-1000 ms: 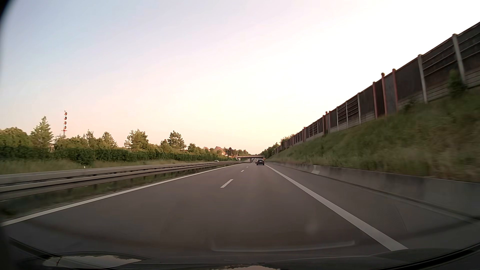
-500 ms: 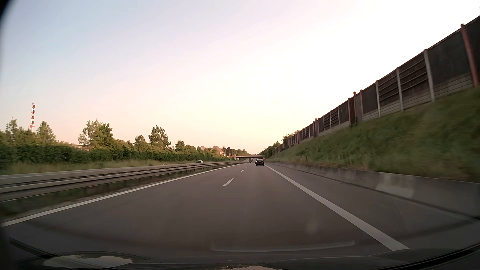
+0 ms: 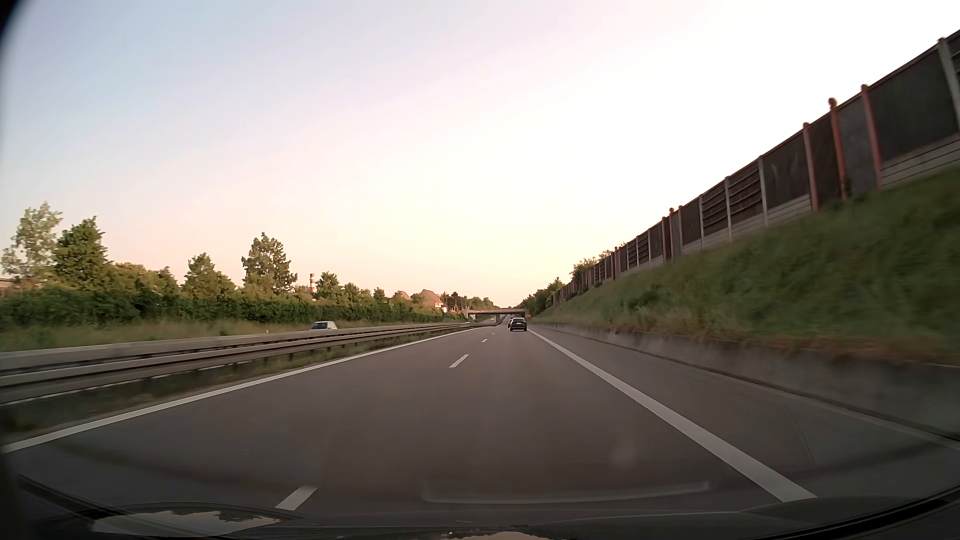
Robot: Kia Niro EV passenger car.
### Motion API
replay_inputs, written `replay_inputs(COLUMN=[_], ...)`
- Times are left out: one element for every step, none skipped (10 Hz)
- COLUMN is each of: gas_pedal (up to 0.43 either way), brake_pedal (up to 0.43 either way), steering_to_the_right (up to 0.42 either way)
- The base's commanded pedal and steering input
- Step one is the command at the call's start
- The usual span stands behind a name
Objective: Follow the waypoints while adhering to traffic rules and regulations
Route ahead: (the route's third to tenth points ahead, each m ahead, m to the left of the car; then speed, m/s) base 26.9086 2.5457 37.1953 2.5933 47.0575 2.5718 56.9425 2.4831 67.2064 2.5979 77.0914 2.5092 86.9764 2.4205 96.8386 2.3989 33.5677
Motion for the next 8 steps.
replay_inputs(gas_pedal=[0.26, 0.26, 0.26, 0.26, 0.26, 0.26, 0.26, 0.26], brake_pedal=[0.018, 0.018, 0.018, 0.018, 0.012, 0.018, 0.018, 0.018], steering_to_the_right=[0.0, 0.0, 0.0, 0.0, 0.0, 0.0, 0.0, -0.003])
